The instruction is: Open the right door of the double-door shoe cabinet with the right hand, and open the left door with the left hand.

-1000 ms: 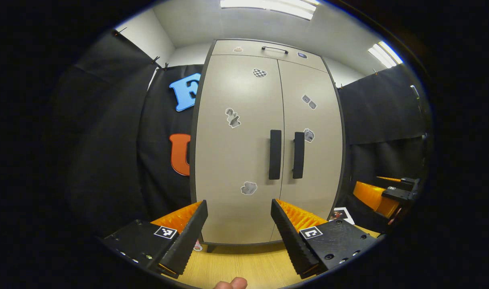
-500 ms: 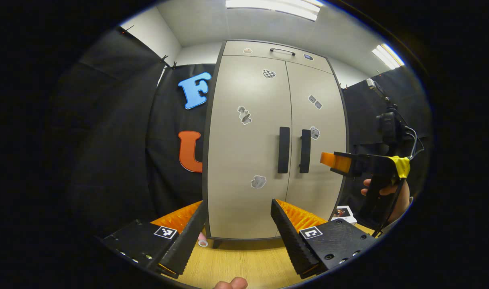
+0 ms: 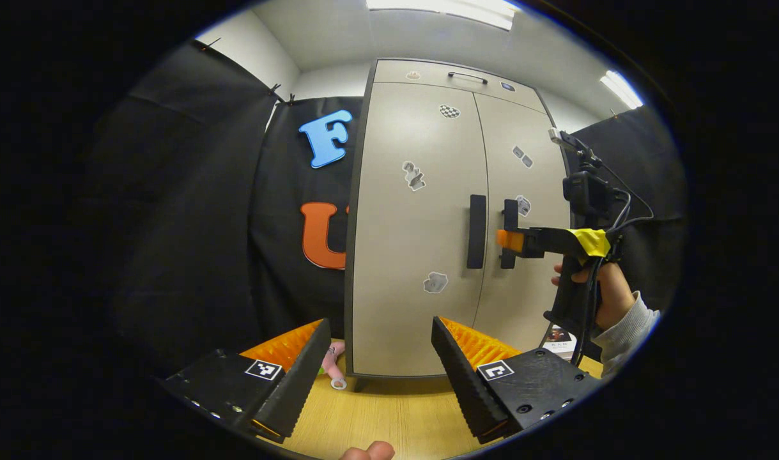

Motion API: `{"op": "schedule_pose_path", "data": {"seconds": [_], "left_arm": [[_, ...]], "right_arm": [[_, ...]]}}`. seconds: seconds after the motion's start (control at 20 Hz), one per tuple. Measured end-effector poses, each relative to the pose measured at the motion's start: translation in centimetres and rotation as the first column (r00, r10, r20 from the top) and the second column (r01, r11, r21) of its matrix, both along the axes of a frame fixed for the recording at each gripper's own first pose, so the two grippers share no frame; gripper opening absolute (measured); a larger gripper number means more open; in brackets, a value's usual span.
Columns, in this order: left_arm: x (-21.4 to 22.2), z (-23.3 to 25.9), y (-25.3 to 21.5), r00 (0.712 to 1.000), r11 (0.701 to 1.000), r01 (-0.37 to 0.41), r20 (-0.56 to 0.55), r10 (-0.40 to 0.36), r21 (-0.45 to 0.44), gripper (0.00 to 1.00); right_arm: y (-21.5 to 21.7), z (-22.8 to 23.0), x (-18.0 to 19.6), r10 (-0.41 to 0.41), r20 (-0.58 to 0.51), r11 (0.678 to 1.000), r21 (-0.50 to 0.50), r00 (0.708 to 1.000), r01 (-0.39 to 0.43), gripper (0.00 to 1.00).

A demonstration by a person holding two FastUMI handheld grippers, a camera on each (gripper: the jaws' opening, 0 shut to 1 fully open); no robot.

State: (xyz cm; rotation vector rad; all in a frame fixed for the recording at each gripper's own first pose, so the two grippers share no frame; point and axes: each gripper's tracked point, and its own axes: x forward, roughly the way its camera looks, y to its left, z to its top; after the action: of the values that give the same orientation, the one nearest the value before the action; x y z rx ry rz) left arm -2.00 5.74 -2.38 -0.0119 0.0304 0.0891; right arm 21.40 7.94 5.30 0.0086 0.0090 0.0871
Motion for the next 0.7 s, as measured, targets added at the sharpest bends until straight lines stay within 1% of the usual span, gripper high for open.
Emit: {"op": "schedule_pose_path", "data": {"seconds": [0.1, 0.15, 0.25, 0.3, 0.35, 0.4, 0.45, 0.5, 0.6, 0.65, 0.7], "left_arm": [[0.1, -0.2, 0.4, 1.000, 1.000, -0.010, -0.003, 0.010, -0.005, 0.95], [0.1, -0.2, 0.6, 1.000, 1.000, -0.016, -0.003, 0.015, -0.008, 0.95], [0.2, -0.2, 1.0, 1.000, 1.000, -0.023, 0.001, 0.023, -0.011, 0.95], [0.2, -0.2, 1.1, 1.000, 1.000, -0.026, 0.003, 0.026, -0.011, 0.95], [0.3, -0.1, 1.1, 1.000, 1.000, -0.027, 0.003, 0.027, -0.010, 0.95], [0.4, -0.2, 1.0, 1.000, 1.000, -0.026, 0.002, 0.026, -0.008, 0.95], [0.4, -0.1, 1.0, 1.000, 1.000, -0.025, 0.003, 0.025, -0.007, 0.95], [0.4, 0.0, 0.9, 1.000, 1.000, -0.021, 0.005, 0.021, -0.005, 0.95], [0.4, 0.1, 0.6, 1.000, 1.000, -0.013, 0.010, 0.013, -0.002, 0.95], [0.4, 0.2, 0.6, 1.000, 1.000, -0.010, 0.011, 0.010, 0.001, 0.95], [0.4, 0.2, 0.5, 1.000, 1.000, -0.008, 0.013, 0.008, 0.003, 0.95]], "right_arm": [[0.0, 0.3, 0.7, -0.004, 0.014, 1.000, 0.014, 1.000, 0.004, 0.98], [-0.1, 0.5, 0.9, -0.006, 0.021, 1.000, 0.015, 1.000, 0.005, 1.00], [-0.1, 1.0, 1.1, -0.006, 0.035, 1.000, 0.002, 0.999, 0.006, 0.98], [-0.1, 1.2, 1.1, -0.005, 0.041, 1.000, -0.010, 0.999, 0.006, 0.91], [0.2, 1.4, 1.1, 0.007, 0.048, 1.000, -0.023, 0.999, -0.006, 0.89], [0.4, 1.5, 1.1, 0.011, 0.051, 0.999, -0.035, 0.999, -0.009, 0.83], [0.5, 1.6, 1.2, 0.012, 0.055, 0.999, -0.045, 0.998, -0.010, 0.80], [0.6, 1.6, 1.2, 0.010, 0.058, 0.999, -0.054, 0.998, -0.006, 0.75], [0.7, 1.4, 1.6, 0.005, 0.047, 0.998, -0.056, 0.999, -0.003, 0.70], [1.0, 1.2, 1.7, 0.017, 0.038, 0.999, -0.046, 0.999, -0.015, 0.68], [1.3, 1.0, 1.8, 0.031, 0.029, 0.999, -0.033, 0.999, -0.030, 0.60]]}}
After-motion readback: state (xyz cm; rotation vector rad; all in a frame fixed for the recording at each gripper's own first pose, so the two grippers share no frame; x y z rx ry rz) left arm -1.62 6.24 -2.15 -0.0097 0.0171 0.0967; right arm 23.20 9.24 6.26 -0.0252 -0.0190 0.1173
